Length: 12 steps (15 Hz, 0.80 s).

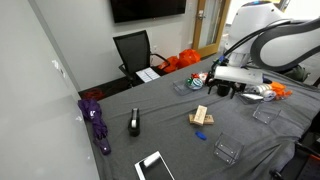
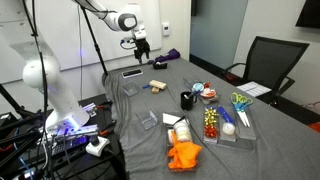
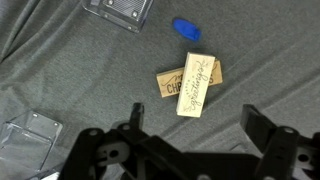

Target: Remove the wooden block from the top

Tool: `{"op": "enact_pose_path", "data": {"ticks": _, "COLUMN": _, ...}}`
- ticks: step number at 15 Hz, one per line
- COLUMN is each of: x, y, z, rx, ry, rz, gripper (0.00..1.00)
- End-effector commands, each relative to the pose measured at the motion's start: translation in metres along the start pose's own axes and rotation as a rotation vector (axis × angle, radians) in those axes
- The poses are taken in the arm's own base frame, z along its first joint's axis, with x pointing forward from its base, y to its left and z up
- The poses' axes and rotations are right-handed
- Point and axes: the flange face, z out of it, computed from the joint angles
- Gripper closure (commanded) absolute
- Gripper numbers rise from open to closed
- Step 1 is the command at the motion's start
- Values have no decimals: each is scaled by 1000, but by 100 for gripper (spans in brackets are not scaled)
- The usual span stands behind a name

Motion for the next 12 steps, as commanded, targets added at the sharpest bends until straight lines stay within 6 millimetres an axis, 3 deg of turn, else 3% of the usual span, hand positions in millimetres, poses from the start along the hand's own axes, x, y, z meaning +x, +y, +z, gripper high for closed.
{"op": "enact_pose_path", "data": {"ticks": 1, "x": 16, "y": -18, "z": 48, "rx": 26, "ry": 23, "rz": 114, "gripper": 0}}
{"op": "enact_pose_path", "data": {"ticks": 6, "x": 26, "y": -43, "z": 109, "rx": 16, "ry": 11, "rz": 207, "gripper": 0}}
{"op": "enact_pose_path", "data": {"ticks": 12, "x": 22, "y": -75, "z": 160, "rx": -27, "ry": -9, "rz": 206, "gripper": 0}}
